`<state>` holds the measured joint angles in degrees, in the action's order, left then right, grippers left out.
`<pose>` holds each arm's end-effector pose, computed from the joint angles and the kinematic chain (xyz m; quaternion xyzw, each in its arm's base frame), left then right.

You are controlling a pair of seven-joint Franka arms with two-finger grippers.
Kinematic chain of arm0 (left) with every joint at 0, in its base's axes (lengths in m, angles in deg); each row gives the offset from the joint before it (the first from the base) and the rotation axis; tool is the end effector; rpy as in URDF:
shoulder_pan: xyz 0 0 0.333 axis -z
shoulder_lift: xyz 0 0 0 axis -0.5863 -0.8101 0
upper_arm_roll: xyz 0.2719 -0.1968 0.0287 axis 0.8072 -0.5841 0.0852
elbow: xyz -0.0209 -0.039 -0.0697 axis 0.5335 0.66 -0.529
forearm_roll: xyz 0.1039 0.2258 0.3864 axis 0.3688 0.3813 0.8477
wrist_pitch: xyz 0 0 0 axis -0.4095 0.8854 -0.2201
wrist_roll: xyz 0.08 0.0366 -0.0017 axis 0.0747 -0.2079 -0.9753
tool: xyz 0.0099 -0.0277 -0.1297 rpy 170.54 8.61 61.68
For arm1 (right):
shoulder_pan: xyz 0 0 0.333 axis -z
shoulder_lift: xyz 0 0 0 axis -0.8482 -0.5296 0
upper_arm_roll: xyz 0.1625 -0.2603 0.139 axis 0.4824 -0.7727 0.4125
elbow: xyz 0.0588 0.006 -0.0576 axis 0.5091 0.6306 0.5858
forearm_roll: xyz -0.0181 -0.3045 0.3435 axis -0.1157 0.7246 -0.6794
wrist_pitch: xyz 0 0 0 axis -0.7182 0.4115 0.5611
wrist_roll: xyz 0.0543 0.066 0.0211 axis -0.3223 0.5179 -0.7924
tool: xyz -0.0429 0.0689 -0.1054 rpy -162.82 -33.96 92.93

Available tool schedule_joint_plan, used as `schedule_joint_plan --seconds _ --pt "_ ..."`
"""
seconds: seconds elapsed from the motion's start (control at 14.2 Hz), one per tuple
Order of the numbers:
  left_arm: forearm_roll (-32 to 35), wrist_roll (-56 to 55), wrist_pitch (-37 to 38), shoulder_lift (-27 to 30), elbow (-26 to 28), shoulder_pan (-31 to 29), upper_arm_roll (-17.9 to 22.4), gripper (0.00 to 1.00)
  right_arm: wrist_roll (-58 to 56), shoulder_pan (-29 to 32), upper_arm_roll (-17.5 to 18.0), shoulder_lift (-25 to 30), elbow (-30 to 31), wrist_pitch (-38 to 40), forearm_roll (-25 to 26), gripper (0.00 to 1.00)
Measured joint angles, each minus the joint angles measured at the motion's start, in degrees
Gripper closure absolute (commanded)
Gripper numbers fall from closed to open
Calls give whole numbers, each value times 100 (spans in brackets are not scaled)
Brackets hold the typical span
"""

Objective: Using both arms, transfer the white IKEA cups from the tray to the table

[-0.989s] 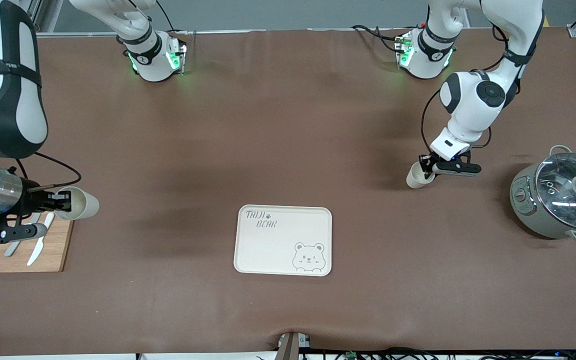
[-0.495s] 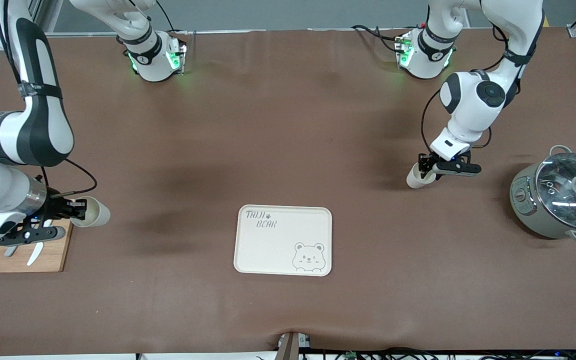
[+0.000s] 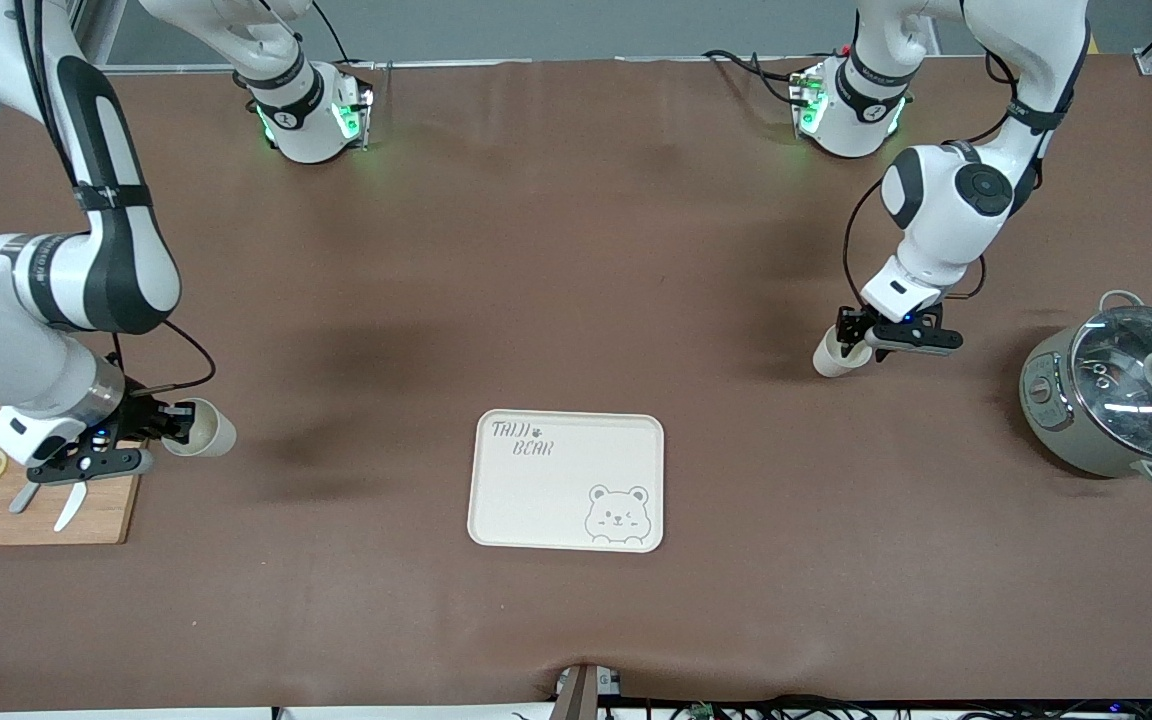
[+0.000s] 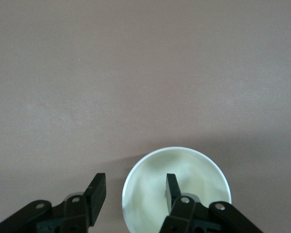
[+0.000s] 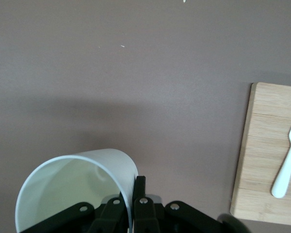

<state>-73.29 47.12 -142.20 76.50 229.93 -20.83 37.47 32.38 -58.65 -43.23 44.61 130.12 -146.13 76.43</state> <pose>0.4959 -0.0685 0.1615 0.9904 -0.0650 0.1198 0.0227 0.7111 -0.0294 0.3005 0.9971 0.0704 0.0285 0.0084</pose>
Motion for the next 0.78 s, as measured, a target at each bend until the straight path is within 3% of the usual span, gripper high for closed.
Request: schedule_joint_plan --seconds 0.49,0.78 --pt "-44 -195 1354 597 -412 17 -15 39 3 10 0 -38 473 -728 -311 100" --pt "-44 -199 2387 1080 -668 7 -19 25 3 10 4 -230 825 -1437 -357 100"
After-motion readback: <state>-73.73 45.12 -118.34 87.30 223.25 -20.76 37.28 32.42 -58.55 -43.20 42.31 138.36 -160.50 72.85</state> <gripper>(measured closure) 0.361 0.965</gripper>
